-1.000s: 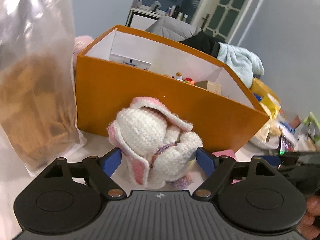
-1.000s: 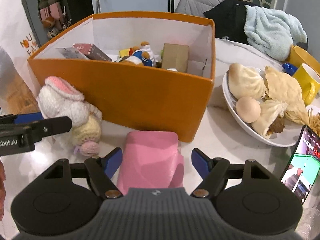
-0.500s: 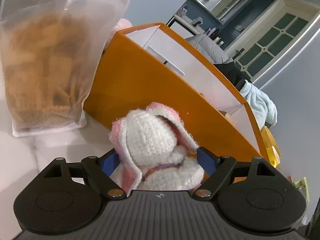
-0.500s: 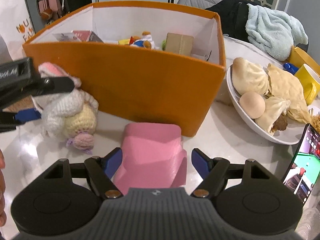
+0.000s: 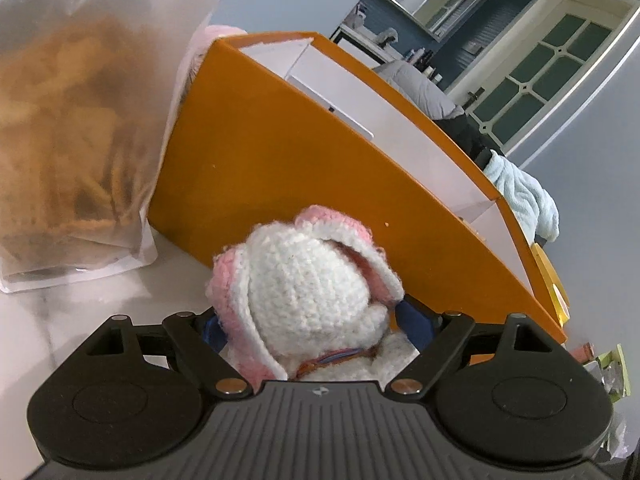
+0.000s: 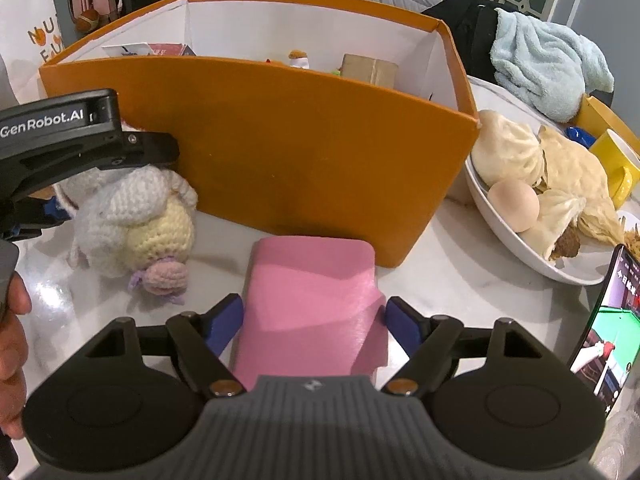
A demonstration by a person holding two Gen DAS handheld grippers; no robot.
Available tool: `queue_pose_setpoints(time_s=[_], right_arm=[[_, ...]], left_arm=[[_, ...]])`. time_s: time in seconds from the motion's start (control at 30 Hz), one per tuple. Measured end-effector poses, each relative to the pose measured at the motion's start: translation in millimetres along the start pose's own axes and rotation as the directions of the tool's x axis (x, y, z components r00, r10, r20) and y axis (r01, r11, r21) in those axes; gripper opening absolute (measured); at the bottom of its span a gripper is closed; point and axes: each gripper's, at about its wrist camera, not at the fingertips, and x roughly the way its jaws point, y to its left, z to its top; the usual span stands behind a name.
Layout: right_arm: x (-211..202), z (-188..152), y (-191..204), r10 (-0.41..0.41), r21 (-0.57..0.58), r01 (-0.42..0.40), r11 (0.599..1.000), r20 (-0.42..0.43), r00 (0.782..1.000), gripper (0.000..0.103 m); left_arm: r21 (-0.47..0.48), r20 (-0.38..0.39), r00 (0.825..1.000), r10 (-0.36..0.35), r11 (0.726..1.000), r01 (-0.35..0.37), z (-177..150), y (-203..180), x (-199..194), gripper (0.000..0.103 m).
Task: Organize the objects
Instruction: 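Close the left tool on the crochet bunny while the right tool grasps the pink case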
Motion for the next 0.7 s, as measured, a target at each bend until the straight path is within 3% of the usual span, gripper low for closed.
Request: queue_pose_setpoints(time_s=[0.2,0.27,0.43,0.7], right_arm=[[8,-3,-6,0.021,0.060,-0.019,0.998,-0.033,0.999,0.084],[10,-3,-11,0.034,0.095,-0.030,0.995,-0.042,0.999,0.087],[7,-3,-9,0.038,0.082,-0.035,0.996,-0.040,0.998,0.082],[2,-3,-6,0.054,0.075,-0.049,0.996,-0.066,0.996,0.081]], left_arm=[[0.014,-0.005,1.000,-0.009,1.000,0.009,-2,0,0,0.099],[0.027,-0.012,1.000,-0.021,0.999,0.022,0,-1,-1,0.088],[0.047,-0.020,1.000,-0.023,0.999,0.024,2,-2,-6,0.075],[0.097,-0.037,0.999,-0.025,0.995,0.029,2,-5,-13,0.068]])
